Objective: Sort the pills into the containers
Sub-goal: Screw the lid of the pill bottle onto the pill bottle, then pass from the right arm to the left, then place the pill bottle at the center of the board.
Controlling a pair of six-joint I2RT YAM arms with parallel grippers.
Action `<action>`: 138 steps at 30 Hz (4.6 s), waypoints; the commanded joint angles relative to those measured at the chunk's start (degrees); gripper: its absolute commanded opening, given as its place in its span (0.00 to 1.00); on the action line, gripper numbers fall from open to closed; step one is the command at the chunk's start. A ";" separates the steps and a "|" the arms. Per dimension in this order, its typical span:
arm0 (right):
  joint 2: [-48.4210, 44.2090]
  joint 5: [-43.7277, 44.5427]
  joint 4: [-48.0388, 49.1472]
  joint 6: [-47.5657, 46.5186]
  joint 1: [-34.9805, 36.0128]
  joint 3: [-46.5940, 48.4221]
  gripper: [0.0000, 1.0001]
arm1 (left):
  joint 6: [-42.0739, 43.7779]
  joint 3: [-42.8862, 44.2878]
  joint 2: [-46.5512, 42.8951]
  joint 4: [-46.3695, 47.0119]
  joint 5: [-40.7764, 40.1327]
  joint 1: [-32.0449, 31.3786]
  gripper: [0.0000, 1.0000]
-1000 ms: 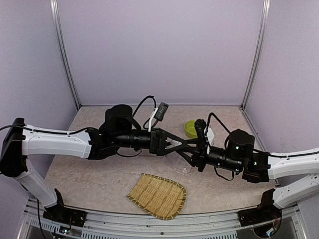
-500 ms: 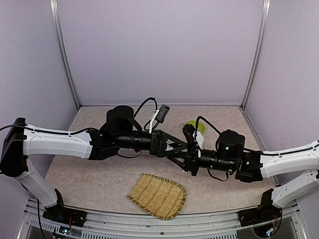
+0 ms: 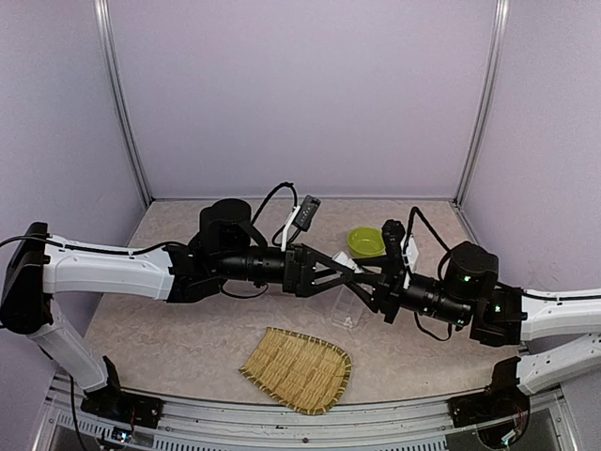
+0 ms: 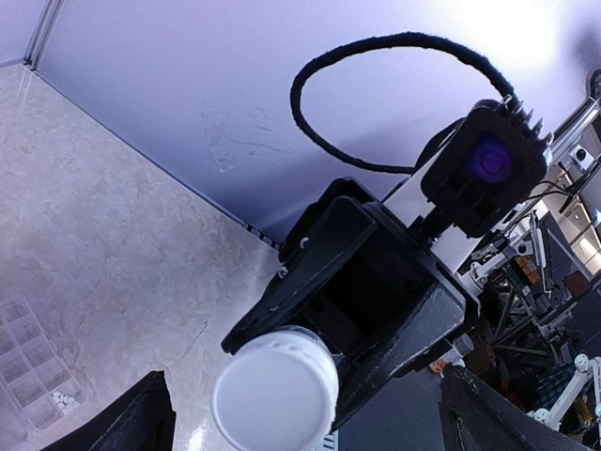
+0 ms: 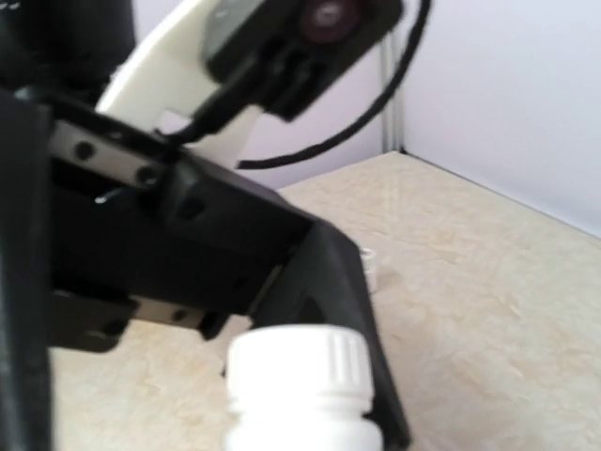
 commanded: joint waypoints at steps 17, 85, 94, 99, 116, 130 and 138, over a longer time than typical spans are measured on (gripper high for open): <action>10.45 -0.69 -2.38 0.85 0.55 2.59 0.16 | -0.45 0.86 0.02 2.40 0.28 -0.43 0.94; -0.06 -0.49 -2.11 11.40 0.26 -1.53 0.71 | 2.67 -2.16 -1.92 4.22 0.22 -0.14 0.15; -1.79 2.89 -4.46 9.64 0.26 -1.50 0.94 | 3.56 -2.45 -2.51 -0.79 -4.56 1.50 0.15; -1.79 4.29 -5.27 9.01 0.18 -1.58 0.99 | 3.75 -3.42 -3.26 -2.40 -6.33 2.89 0.15; 0.27 5.52 -5.48 8.32 -0.70 -1.01 1.00 | 8.13 -8.68 -10.66 -15.06 -19.04 10.19 0.14; 2.86 9.40 -6.24 9.63 -1.56 -0.95 1.00 | 11.00 -13.94 -17.38 -23.03 -25.90 19.37 0.14; 4.05 10.32 -6.53 10.51 -2.18 -1.06 1.00 | 10.48 -16.20 -19.54 -24.62 -29.22 23.12 0.14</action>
